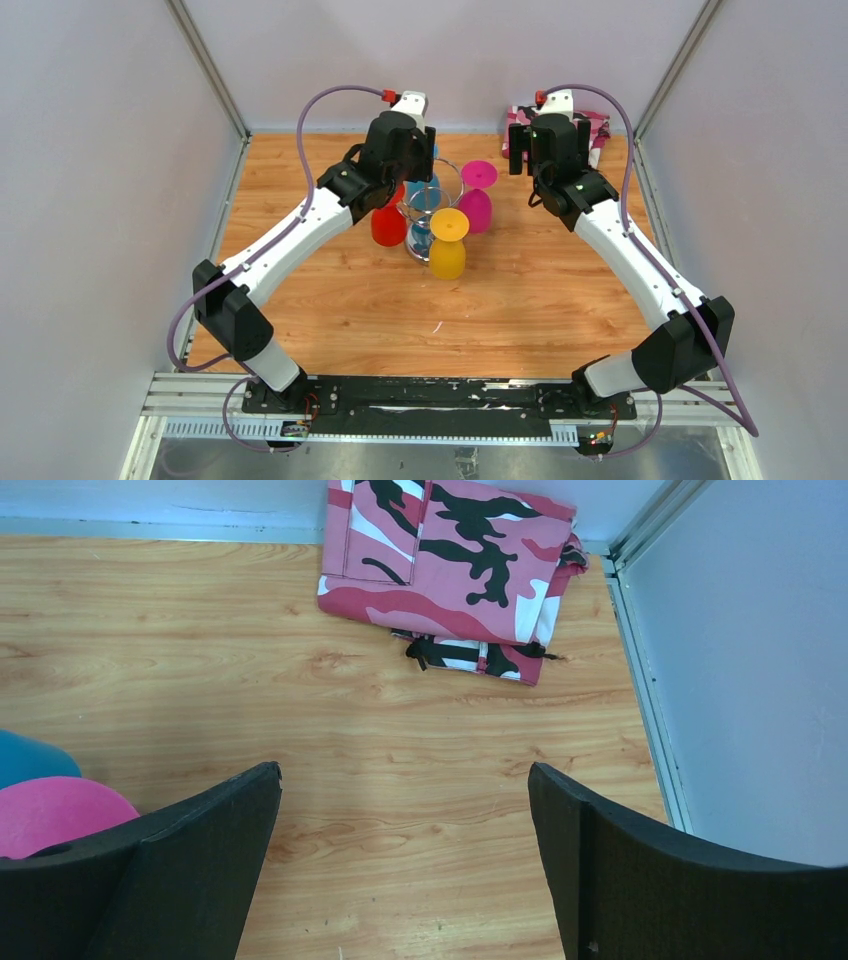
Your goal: Take the wine glass off the wine glass rack
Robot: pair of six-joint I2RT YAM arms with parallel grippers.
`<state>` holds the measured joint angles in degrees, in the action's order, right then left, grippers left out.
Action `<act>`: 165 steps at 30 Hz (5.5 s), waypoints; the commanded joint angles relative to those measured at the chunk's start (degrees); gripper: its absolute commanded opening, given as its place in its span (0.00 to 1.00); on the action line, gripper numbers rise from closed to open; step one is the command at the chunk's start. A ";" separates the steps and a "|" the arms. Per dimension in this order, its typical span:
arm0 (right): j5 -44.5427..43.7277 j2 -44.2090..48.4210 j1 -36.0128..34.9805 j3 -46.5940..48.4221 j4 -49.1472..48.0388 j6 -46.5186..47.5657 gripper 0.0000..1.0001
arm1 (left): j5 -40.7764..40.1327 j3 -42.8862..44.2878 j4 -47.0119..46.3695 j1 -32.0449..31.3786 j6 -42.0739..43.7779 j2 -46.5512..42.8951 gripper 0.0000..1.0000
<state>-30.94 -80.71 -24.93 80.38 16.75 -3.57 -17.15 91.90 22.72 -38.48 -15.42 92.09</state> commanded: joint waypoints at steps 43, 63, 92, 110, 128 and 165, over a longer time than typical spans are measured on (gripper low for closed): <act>28.51 18.99 6.45 -16.51 -6.56 -16.73 0.94 | -6.05 -33.34 -23.81 7.52 -1.52 -46.12 0.91; 55.98 11.39 20.87 -20.58 -19.92 -30.31 0.92 | 55.22 -26.17 -53.33 43.32 -42.86 -23.15 0.86; 79.10 -7.30 20.34 -20.27 -42.97 -52.76 0.63 | 55.62 -42.66 -46.96 49.55 -37.92 -23.66 0.77; 82.36 -11.48 17.31 -20.98 -51.95 -60.48 0.47 | 55.29 -43.38 -46.98 49.54 -36.79 -23.79 0.77; 83.67 -12.73 17.28 -22.06 -54.81 -65.09 0.00 | 55.42 -43.58 -46.98 49.52 -36.86 -23.65 0.74; 71.04 -0.94 28.44 -16.81 -29.84 -58.14 0.00 | 55.91 -43.01 -46.98 49.48 -35.91 -23.38 0.74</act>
<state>41.47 -86.65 -0.73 60.93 -18.39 -66.96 38.30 49.04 -24.05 10.81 -52.25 69.10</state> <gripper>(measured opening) 0.021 0.741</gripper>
